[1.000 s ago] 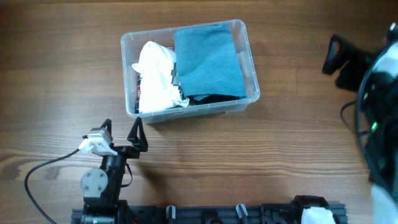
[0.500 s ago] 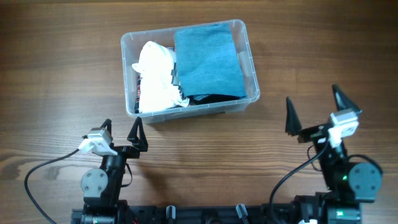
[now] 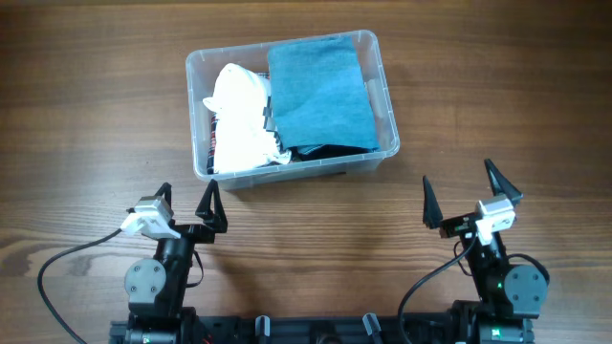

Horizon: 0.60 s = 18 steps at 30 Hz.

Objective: Pack container

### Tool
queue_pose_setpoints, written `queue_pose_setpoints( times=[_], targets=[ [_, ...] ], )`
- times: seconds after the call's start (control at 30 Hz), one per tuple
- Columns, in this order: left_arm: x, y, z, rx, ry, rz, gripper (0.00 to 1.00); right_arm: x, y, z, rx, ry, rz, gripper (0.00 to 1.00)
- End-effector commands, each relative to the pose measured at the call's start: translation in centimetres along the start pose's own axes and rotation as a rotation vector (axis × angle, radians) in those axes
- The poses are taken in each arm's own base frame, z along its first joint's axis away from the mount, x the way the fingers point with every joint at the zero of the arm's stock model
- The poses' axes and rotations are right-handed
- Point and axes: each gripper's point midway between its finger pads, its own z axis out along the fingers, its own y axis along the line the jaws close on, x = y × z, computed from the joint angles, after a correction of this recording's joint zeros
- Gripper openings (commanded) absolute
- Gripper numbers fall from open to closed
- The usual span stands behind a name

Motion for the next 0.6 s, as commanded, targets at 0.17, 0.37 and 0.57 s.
queue_pose_setpoints(
  times=[0.17, 0.37, 0.57],
  targets=[
    [0.0, 0.4, 0.0, -0.017, -0.003, -0.002, 1.00, 2.2, -1.3, -0.3, 0.093, 0.046, 0.136, 1.00],
    [0.0, 0.4, 0.0, -0.017, -0.003, -0.002, 1.00, 4.8, -1.3, -0.7, 0.114, 0.151, 0.161, 1.00],
    [0.0, 0.4, 0.0, -0.017, -0.003, -0.002, 1.00, 4.9, -1.8, -0.7, 0.139, 0.154, 0.155, 1.00]
  ],
)
